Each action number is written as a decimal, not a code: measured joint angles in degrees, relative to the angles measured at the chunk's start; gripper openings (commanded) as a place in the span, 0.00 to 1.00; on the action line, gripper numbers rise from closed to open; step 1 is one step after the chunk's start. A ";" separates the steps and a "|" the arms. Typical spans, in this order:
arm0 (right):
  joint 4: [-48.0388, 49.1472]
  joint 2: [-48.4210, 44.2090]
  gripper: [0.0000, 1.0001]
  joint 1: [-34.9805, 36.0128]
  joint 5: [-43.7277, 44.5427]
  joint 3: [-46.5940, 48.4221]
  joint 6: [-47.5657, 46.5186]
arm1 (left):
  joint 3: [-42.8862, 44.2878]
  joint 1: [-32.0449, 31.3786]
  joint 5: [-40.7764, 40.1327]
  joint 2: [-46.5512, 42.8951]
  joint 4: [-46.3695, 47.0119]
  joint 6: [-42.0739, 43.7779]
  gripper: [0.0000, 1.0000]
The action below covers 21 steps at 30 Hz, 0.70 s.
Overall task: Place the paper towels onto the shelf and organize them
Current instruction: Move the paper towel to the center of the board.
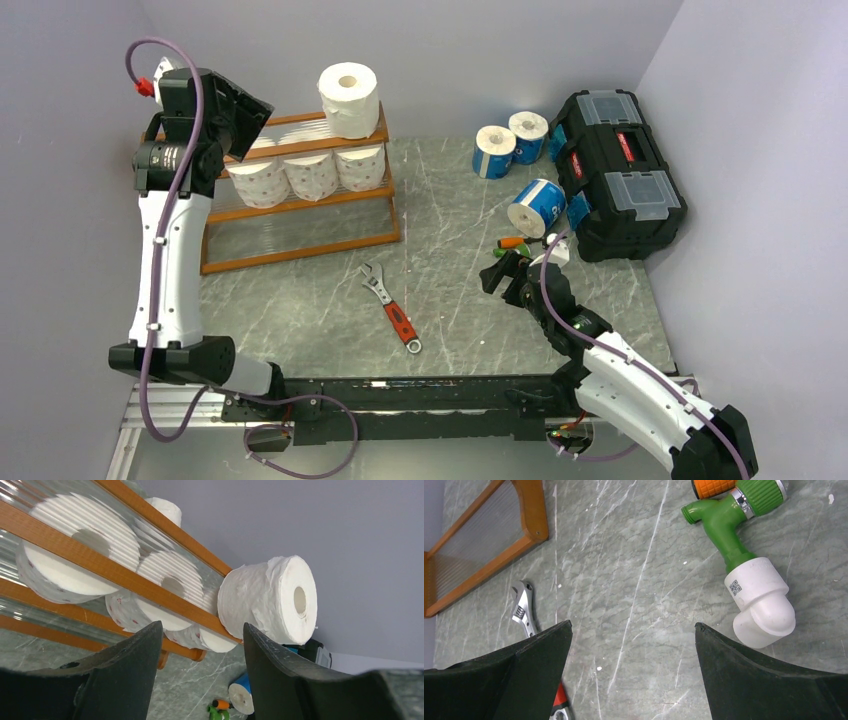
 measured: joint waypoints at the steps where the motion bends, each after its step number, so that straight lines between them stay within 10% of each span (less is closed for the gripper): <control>1: 0.00 0.00 0.95 0.00 0.00 0.02 0.00 | -0.55 0.00 0.00 -0.52 0.42 0.31 0.67; 21: -1.51 -1.16 0.96 0.00 -0.07 0.83 -0.61 | -12.13 -0.02 2.58 -9.94 9.73 6.54 0.71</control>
